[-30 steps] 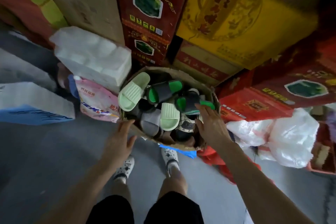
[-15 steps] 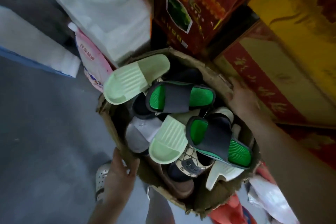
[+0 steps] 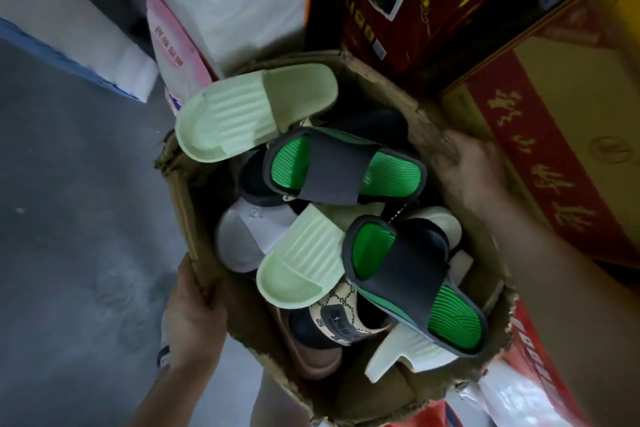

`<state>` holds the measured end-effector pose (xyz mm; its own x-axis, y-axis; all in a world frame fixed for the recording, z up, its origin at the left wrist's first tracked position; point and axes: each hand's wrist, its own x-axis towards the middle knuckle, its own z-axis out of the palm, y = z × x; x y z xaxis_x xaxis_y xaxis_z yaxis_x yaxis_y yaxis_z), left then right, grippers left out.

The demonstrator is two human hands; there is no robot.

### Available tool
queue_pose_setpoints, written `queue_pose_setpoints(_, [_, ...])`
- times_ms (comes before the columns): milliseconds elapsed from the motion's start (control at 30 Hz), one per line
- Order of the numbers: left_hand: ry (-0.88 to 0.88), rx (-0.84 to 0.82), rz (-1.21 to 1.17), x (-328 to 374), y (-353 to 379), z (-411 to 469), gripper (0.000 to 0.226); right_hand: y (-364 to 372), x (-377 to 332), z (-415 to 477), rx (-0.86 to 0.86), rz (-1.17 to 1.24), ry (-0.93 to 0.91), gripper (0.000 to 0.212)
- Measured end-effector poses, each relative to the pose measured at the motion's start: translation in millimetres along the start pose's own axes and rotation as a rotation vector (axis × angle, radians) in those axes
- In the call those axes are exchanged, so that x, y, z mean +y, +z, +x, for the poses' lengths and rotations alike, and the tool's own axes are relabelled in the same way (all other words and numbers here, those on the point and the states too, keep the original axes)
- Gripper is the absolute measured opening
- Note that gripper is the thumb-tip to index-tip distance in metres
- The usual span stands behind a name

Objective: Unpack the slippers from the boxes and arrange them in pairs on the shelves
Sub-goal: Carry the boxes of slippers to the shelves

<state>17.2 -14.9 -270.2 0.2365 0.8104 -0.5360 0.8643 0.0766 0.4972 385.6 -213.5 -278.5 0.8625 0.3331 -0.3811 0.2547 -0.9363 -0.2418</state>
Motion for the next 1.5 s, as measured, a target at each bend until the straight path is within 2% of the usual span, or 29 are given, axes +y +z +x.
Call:
queue_pose_setpoints(67, [-0.007, 0.009, -0.005, 5, -14, 4, 0.046, -3, -5, -18, -0.004, 0.009, -0.046, 0.041])
queue_pose_setpoints(233, [-0.003, 0.014, -0.041, 17, -67, 1, 0.061, -7, -23, -68, 0.02, -0.006, -0.015, 0.039])
queue_pose_setpoints(400, [-0.004, 0.038, 0.014, -10, -120, -2, 0.057, -19, -62, -119, -0.023, -0.03, -0.01, 0.03])
queue_pose_setpoints(600, [-0.076, 0.136, 0.134, -41, -205, -23, 0.054, -48, -139, -180, -0.077, -0.032, -0.099, 0.042])
queue_pose_setpoints(733, [-0.13, 0.215, 0.103, -72, -269, -37, 0.051, -63, -205, -216, -0.071, -0.02, -0.184, 0.047])
queue_pose_setpoints(1067, [-0.234, 0.418, -0.142, -184, -434, -72, 0.047, -47, -401, -312, -0.01, 0.073, -0.522, 0.036])
queue_pose_setpoints(1500, [-0.473, 0.702, -0.291, -351, -631, -94, 0.045, 51, -693, -440, -0.133, 0.043, -0.864, 0.04])
